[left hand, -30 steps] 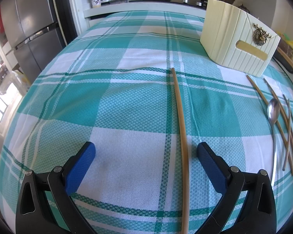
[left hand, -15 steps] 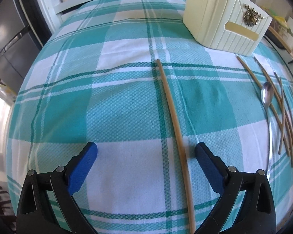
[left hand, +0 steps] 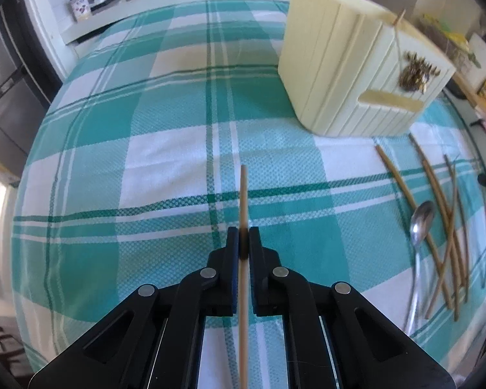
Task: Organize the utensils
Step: 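Carry the chopsticks into the cream holder with both grippers and open them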
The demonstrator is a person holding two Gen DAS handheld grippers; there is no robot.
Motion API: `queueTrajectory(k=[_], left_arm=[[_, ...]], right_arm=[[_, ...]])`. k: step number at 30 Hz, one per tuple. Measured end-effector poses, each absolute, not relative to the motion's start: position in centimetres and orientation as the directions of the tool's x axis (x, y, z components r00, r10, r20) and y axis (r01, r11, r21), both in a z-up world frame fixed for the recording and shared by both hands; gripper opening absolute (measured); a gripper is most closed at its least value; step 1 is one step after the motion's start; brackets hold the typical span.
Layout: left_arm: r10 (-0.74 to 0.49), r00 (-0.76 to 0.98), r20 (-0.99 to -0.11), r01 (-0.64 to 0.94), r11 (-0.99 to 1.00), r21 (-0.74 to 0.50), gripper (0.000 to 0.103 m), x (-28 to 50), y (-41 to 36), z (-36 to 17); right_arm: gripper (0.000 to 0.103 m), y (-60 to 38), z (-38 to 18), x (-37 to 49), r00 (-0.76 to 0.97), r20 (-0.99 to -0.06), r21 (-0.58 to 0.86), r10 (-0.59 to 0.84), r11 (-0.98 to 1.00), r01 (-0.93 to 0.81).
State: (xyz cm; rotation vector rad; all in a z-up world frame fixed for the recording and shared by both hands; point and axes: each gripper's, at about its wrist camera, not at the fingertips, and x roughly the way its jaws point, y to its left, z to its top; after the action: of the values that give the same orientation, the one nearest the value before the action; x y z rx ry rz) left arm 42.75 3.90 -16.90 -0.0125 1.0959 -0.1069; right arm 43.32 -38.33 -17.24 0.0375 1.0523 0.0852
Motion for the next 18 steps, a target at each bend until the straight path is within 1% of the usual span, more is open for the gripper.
queueTrajectory(k=[4, 9, 13, 18], left_arm=[[-0.151, 0.574, -0.805, 0.094, 0.989, -0.118, 0.004, 39.4, 5.0, -11.8], [-0.217, 0.689, -0.692, 0.137, 0.976, -0.169, 0.004, 34.4, 5.7, -5.7], [-0.249, 0.742, -0.622, 0.168, 0.968, -0.186, 0.004, 31.7, 5.9, -2.7], [-0.271, 0.77, -0.578, 0.192, 0.962, -0.195, 0.004, 30.6, 5.7, -0.4]], right_arm=[[0.006, -37.5, -11.9, 39.9, 0.612, -0.77, 0.139, 0.179, 0.984, -0.113], [0.006, -36.0, -5.3, 34.5, 0.706, -0.657, 0.158, 0.265, 0.964, -0.214], [0.006, -34.7, -2.3, 31.7, 0.751, -0.595, 0.134, 0.287, 0.956, -0.26], [0.006, -33.0, -0.1, 30.3, 0.79, -0.531, 0.11, 0.306, 0.95, -0.294]])
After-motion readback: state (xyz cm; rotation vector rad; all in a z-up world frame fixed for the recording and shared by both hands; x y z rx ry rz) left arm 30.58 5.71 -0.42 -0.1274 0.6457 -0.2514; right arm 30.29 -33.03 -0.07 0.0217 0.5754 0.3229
